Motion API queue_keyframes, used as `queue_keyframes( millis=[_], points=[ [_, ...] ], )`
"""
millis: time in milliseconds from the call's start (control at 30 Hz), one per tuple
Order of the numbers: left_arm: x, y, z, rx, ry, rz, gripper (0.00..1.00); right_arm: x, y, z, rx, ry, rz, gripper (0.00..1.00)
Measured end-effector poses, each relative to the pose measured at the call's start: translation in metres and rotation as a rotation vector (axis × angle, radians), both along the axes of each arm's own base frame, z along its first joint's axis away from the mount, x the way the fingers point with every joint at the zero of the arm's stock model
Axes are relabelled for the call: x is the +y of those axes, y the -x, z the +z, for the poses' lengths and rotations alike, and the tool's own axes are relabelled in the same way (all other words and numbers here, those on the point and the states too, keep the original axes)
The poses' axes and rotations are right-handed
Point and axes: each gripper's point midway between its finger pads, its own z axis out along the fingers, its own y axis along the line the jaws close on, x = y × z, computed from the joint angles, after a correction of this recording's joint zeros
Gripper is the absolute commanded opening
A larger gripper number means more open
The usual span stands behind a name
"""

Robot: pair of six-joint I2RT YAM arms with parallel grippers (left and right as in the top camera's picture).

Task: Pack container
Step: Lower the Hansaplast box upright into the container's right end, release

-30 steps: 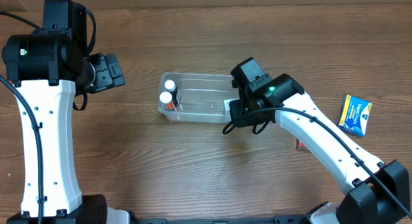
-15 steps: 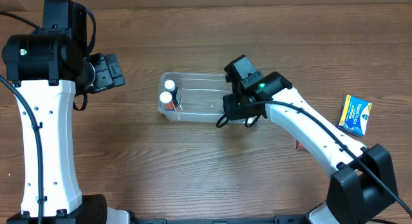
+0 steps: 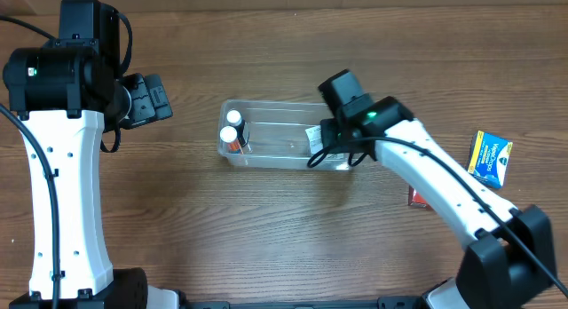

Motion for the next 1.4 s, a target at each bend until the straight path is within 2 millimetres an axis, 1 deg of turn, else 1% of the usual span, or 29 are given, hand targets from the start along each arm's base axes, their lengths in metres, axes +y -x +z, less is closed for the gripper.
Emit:
queue_keyframes(
  millis=[100,133,200,267,333,367,433,467,500,533,600,733,933,1067,1167,1233,1267,1300,1400],
  points=[
    [0.0,0.001,0.0,0.003,0.0,0.0,1.0,-0.018,-0.01,0.014,-0.036,-0.008,-0.056,0.27],
    [0.0,0.001,0.0,0.004,0.0,0.0,1.0,-0.023,-0.01,0.015,-0.033,-0.003,-0.066,0.27],
    [0.0,0.001,0.0,0.004,0.0,0.0,1.0,-0.024,-0.006,0.013,-0.013,0.0,-0.063,0.28],
    [0.0,0.001,0.0,0.004,0.0,0.0,1.0,-0.023,0.004,0.01,0.032,-0.006,-0.049,0.28],
    [0.0,0.001,0.0,0.004,0.0,0.0,1.0,-0.022,0.018,0.005,0.098,-0.016,-0.038,0.28],
    [0.0,0.001,0.0,0.004,0.0,0.0,1.0,-0.023,0.03,0.003,0.15,-0.018,-0.032,0.28],
    [0.0,0.001,0.0,0.003,0.0,0.0,1.0,-0.023,0.041,0.001,0.2,-0.024,-0.026,0.27],
    [0.0,0.001,0.0,0.003,0.0,0.0,1.0,-0.022,0.045,0.0,0.216,-0.029,-0.024,0.25],
    [0.0,0.001,0.0,0.003,0.0,0.0,1.0,-0.02,0.048,0.0,0.232,-0.044,-0.02,0.2],
    [0.0,0.001,0.0,0.003,0.0,0.0,1.0,-0.017,0.05,0.0,0.242,-0.059,-0.006,0.11],
    [0.0,0.001,0.0,0.003,0.0,0.0,1.0,-0.012,0.052,0.0,0.251,-0.082,0.014,0.06],
    [0.0,0.001,0.0,0.003,0.0,0.0,1.0,-0.002,0.048,0.0,0.232,-0.116,0.074,0.06],
    [0.0,0.001,0.0,0.003,0.0,0.0,1.0,0.009,0.055,-0.021,0.228,-0.125,0.142,0.06],
    [0.0,0.001,0.0,0.003,0.0,0.0,1.0,0.018,0.038,-0.017,0.153,-0.15,0.165,0.06],
    [0.0,0.001,0.0,0.003,0.0,0.0,1.0,0.028,0.017,-0.009,0.056,-0.187,0.182,0.1],
    [0.0,0.001,0.0,0.004,0.0,0.0,1.0,0.032,0.009,-0.005,0.019,-0.201,0.187,0.11],
    [0.0,0.001,0.0,0.004,0.0,0.0,1.0,0.035,0.002,-0.002,-0.014,-0.209,0.187,0.11],
    [0.0,0.001,0.0,0.006,0.0,0.0,1.0,0.035,-0.003,0.0,-0.036,-0.209,0.18,0.11],
    [0.0,0.002,-0.001,0.009,0.0,0.0,1.0,0.032,-0.009,0.001,-0.061,-0.188,0.157,0.11]
  ],
)
